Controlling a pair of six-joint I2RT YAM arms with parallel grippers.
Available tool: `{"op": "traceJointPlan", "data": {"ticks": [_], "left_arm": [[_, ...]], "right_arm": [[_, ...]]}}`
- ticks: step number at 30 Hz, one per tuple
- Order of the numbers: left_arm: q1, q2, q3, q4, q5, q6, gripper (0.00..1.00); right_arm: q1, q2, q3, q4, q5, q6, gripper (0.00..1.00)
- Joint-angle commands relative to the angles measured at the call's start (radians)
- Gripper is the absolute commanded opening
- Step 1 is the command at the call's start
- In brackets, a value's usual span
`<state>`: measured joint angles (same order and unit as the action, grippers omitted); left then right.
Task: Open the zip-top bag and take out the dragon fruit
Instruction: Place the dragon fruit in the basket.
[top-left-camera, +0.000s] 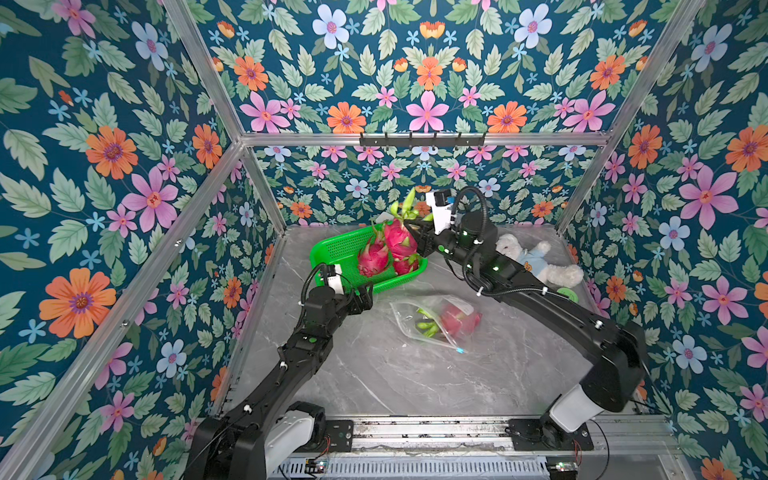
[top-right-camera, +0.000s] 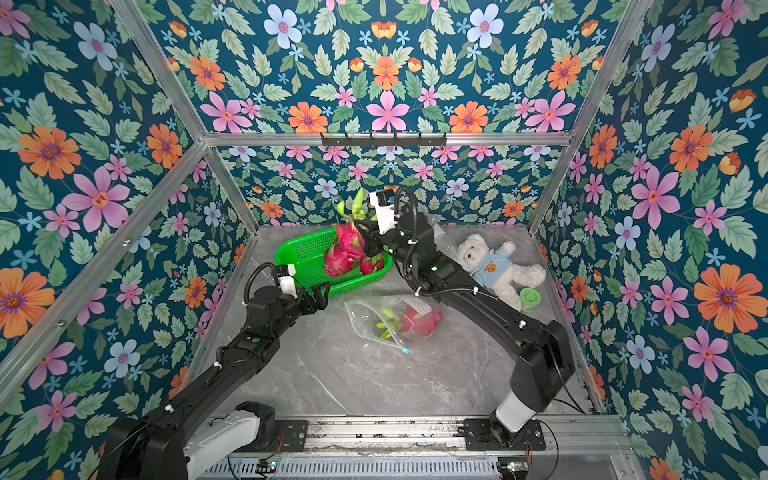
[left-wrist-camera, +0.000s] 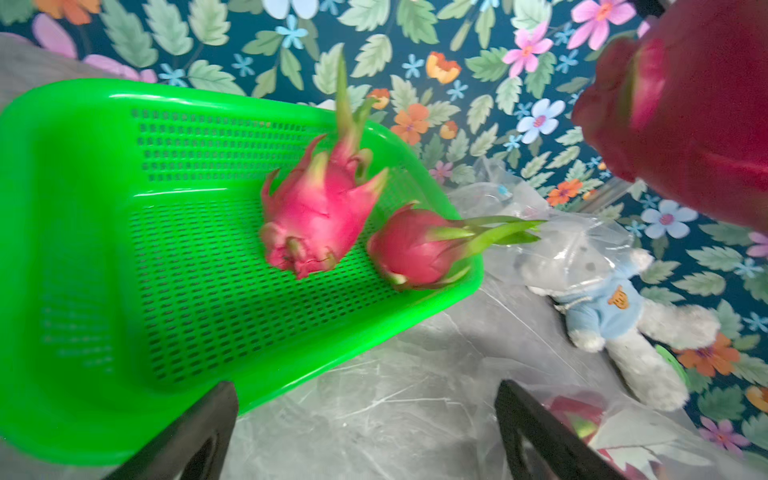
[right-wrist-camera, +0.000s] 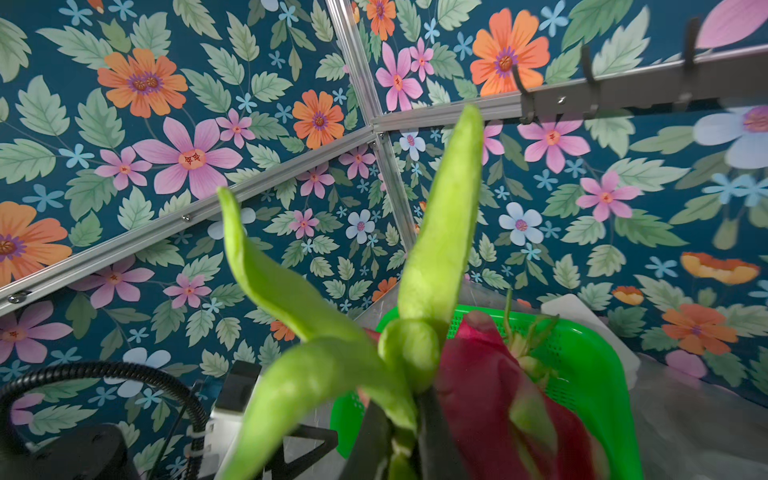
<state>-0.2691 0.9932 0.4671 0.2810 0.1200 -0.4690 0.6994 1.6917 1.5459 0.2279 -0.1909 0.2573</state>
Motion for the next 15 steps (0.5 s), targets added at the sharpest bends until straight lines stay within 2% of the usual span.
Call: {"op": "traceJointPlan", "data": {"ticks": [1,9,15], "left_arm": [[0.038,-0.037,-0.036,-0.003,-0.065,-0.045,0.99],[0.073,-0.114,-0.094,-0.039,-0.084,-0.018,0.99],[0.079,-0.142,-0.099,-0.042,-0.100,0.018,0.99]], "right_arm": [[0.011,0.103,0.087,0.041,-0.052,0.042,0.00],[0.028,0.421,0.344,0.003,-0.079,0.085,0.00],[0.039,0.579,0.461,-0.035,-0.103,0.151,0.00]]}}
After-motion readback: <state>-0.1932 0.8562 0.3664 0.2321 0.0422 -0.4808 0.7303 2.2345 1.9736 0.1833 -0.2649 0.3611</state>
